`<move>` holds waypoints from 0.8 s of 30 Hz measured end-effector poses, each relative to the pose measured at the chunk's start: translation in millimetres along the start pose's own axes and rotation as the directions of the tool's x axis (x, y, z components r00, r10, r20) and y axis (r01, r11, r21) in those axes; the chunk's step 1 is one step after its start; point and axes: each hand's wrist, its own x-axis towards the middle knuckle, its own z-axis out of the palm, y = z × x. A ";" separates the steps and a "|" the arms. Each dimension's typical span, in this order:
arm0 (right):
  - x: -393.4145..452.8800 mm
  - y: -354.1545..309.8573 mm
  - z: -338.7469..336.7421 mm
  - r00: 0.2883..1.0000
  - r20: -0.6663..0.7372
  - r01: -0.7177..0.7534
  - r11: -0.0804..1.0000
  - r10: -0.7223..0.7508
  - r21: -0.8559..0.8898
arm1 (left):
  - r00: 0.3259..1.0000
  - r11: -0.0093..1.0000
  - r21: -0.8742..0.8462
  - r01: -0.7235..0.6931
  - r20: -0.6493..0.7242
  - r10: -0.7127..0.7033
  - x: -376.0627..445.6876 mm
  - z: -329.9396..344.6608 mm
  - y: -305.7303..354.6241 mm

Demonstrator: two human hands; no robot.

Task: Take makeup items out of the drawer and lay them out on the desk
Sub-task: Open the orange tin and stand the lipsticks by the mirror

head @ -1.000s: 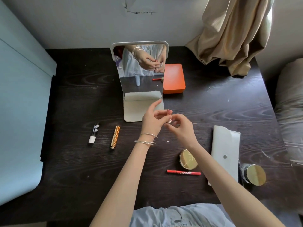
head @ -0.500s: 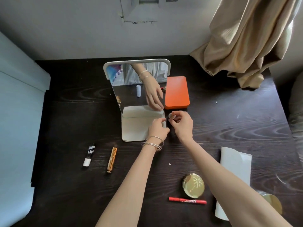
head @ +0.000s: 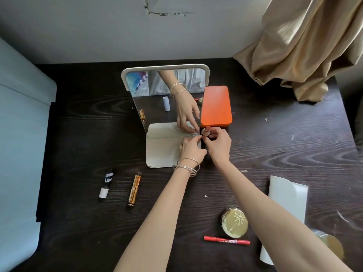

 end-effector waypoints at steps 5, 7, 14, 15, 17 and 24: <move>-0.2 1.8 -1.5 0.999 0.005 -0.032 0.999 0.032 0.028 | 1.000 1.000 -0.025 -0.016 0.003 0.016 -0.8 -5.4 -0.7; -2.9 1.6 -6.7 0.998 0.022 -0.064 0.997 0.064 0.041 | 0.999 0.999 -0.036 -0.041 0.021 0.041 -3.8 -13.1 -4.1; -71.4 7.9 -25.3 0.956 0.293 -0.008 1.000 0.011 -0.014 | 0.996 0.996 0.000 -0.091 -0.013 0.091 -53.6 -54.4 -58.1; -88.5 9.1 -25.9 0.928 0.373 0.023 0.999 -0.012 -0.024 | 0.996 0.995 0.049 -0.084 -0.011 0.084 -63.5 -57.0 -71.4; -121.0 13.0 -24.2 0.860 0.507 0.094 0.994 -0.053 -0.054 | 0.998 0.988 0.140 -0.058 0.020 0.055 -82.5 -58.2 -96.9; -189.5 33.1 1.8 0.749 0.661 0.166 0.978 -0.041 -0.127 | 0.991 0.983 0.184 0.013 0.126 -0.037 -122.9 -26.1 -140.3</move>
